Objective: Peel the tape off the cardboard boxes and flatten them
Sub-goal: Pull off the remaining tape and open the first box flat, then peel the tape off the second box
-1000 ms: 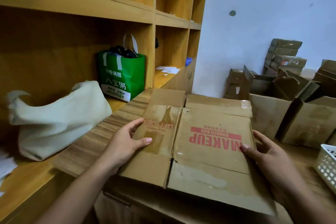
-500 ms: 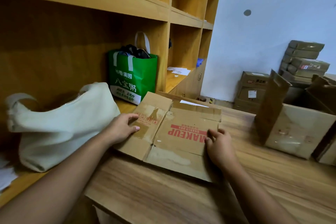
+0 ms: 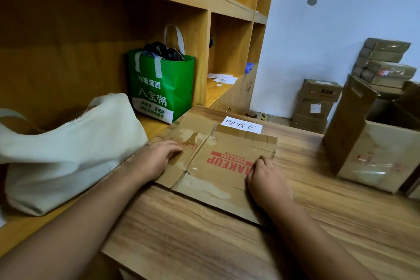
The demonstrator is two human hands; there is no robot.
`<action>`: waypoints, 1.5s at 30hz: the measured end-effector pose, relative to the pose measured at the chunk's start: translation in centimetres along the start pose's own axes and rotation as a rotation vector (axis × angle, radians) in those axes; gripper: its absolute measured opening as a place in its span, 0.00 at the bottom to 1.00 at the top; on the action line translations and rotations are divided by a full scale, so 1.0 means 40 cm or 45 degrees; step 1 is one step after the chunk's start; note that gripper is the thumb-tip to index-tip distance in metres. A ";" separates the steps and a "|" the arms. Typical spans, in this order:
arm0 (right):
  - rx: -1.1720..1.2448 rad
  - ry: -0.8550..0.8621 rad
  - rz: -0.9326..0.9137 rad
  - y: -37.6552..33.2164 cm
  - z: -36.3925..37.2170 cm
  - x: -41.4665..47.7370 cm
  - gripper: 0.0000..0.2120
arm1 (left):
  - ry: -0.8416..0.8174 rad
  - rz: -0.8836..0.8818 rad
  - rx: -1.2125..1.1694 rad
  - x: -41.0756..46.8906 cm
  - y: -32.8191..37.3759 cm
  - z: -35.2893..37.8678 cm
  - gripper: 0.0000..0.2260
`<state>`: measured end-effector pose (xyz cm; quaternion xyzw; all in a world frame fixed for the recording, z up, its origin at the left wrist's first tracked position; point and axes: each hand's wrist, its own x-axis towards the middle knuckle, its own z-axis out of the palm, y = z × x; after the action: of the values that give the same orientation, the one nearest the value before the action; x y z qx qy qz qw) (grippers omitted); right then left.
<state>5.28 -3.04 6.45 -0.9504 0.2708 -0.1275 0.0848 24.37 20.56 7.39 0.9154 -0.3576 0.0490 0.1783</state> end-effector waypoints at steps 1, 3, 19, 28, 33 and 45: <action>0.031 -0.009 -0.022 0.000 0.004 0.003 0.16 | -0.009 0.017 0.059 0.001 0.003 0.002 0.20; 0.047 -0.021 -0.109 0.002 0.014 0.007 0.19 | -0.060 0.030 0.138 0.003 0.011 0.006 0.20; -0.043 -0.275 -0.230 0.019 0.036 0.021 0.32 | -0.312 0.031 0.270 -0.021 0.016 0.039 0.24; 0.034 -0.237 -0.211 0.006 0.014 0.006 0.31 | -0.287 0.065 0.277 -0.027 0.035 0.017 0.24; 0.390 0.157 -0.176 0.008 -0.068 -0.039 0.21 | 0.093 0.208 0.135 -0.037 0.094 -0.037 0.17; 0.558 0.256 -0.029 0.271 -0.223 -0.320 0.17 | 0.103 0.437 -0.280 -0.268 0.488 -0.038 0.15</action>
<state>-13.15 -6.10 9.92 -0.8947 0.2331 -0.2782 0.2603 3.39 14.66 12.16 0.8133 -0.5042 0.0761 0.2804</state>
